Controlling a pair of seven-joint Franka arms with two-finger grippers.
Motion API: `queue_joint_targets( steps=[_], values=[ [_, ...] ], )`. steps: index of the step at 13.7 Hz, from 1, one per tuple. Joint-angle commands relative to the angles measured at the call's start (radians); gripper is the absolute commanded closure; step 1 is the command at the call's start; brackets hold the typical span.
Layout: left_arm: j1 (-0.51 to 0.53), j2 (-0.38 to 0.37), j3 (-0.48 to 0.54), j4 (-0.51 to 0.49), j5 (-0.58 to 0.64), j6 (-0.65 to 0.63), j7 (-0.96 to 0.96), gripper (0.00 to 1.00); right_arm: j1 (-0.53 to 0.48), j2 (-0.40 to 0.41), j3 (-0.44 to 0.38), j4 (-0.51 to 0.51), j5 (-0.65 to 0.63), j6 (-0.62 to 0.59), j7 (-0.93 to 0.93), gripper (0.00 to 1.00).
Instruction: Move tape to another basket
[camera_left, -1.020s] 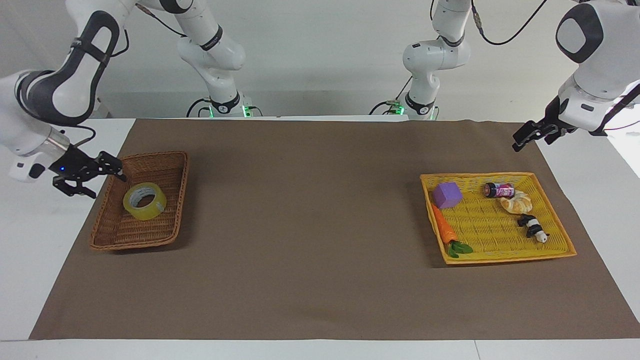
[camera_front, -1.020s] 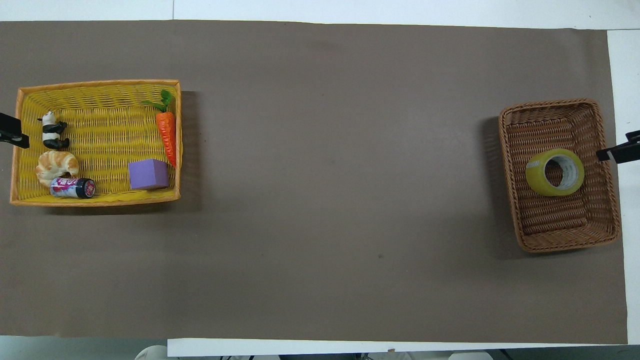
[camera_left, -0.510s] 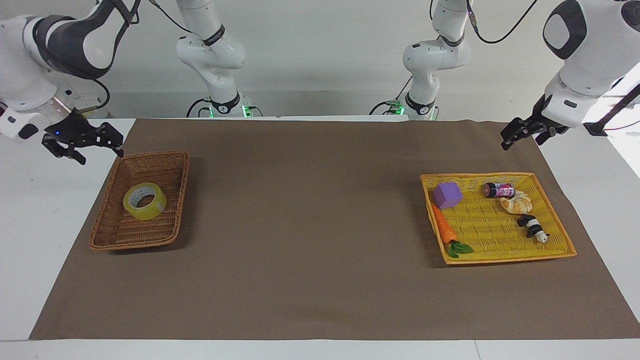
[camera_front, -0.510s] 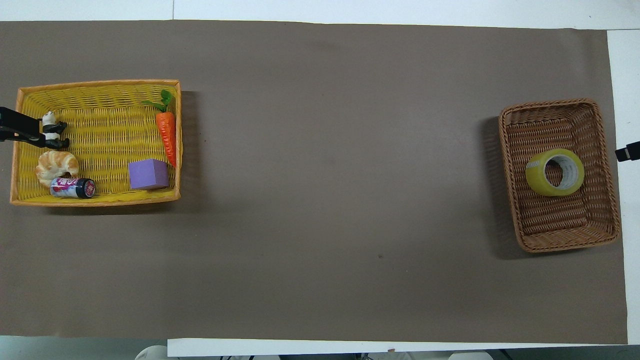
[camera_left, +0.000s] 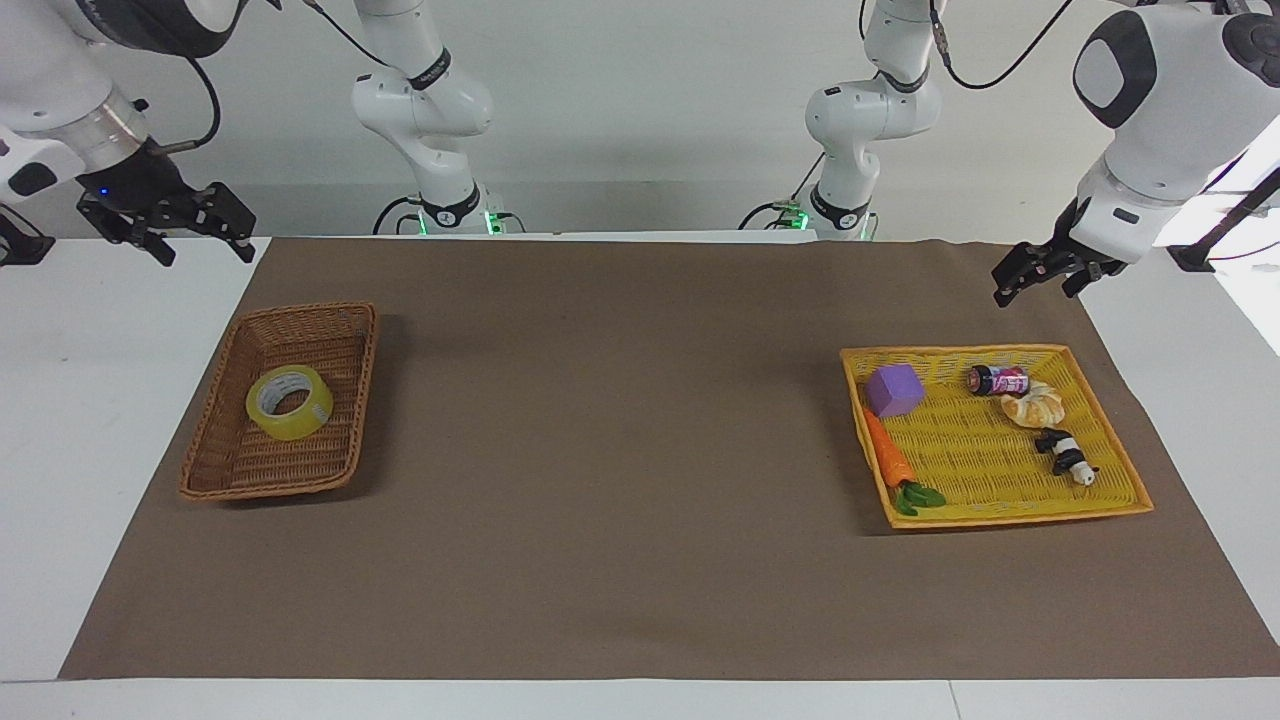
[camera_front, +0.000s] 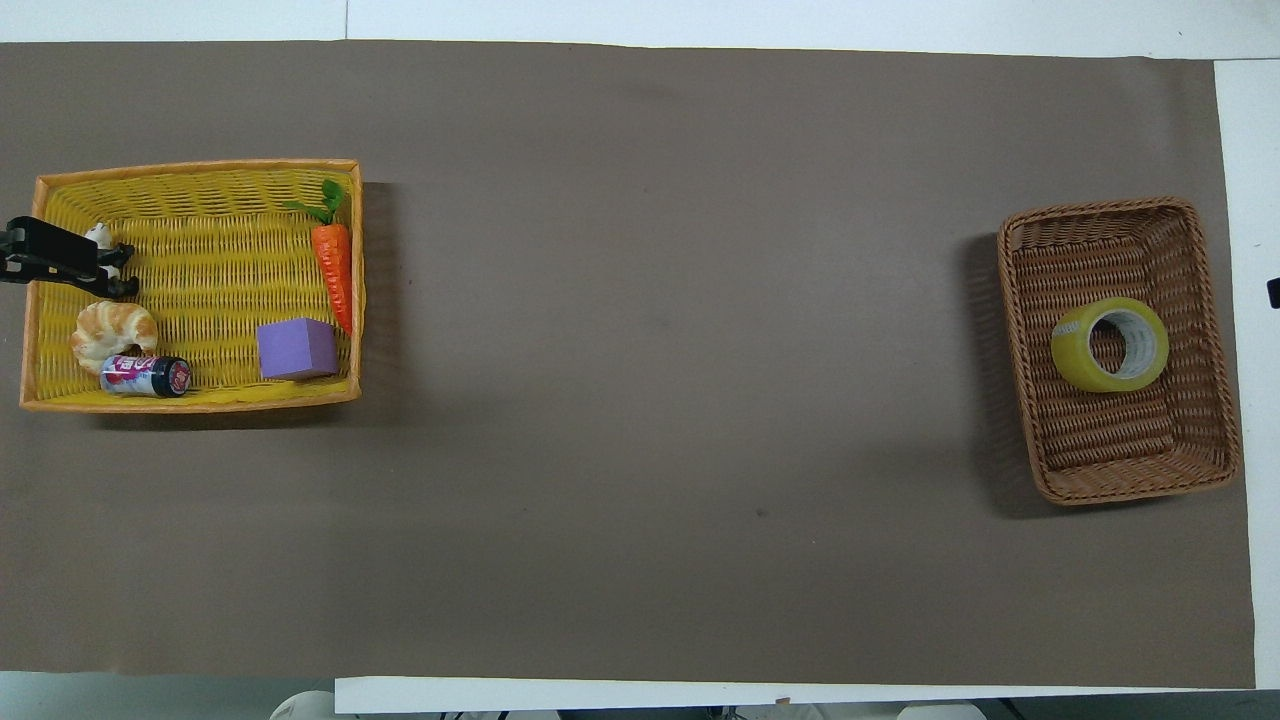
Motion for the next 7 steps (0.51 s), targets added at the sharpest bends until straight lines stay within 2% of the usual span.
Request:
queue_joint_targets(
  steps=[1, 3, 7],
  values=[
    [0.003, -0.023, 0.004, -0.027, 0.001, 0.018, 0.009, 0.0, 0.041, -0.04, 0.016, -0.042, -0.055, -0.009, 0.021, 0.0],
    [-0.004, -0.023, 0.003, -0.027, 0.001, 0.018, 0.009, 0.0, 0.077, -0.035, -0.02, -0.027, -0.073, -0.029, 0.066, 0.0],
    [0.002, -0.023, 0.004, -0.027, 0.001, 0.018, 0.009, 0.0, 0.08, -0.034, -0.031, -0.025, -0.066, -0.041, 0.076, 0.0]
  ],
)
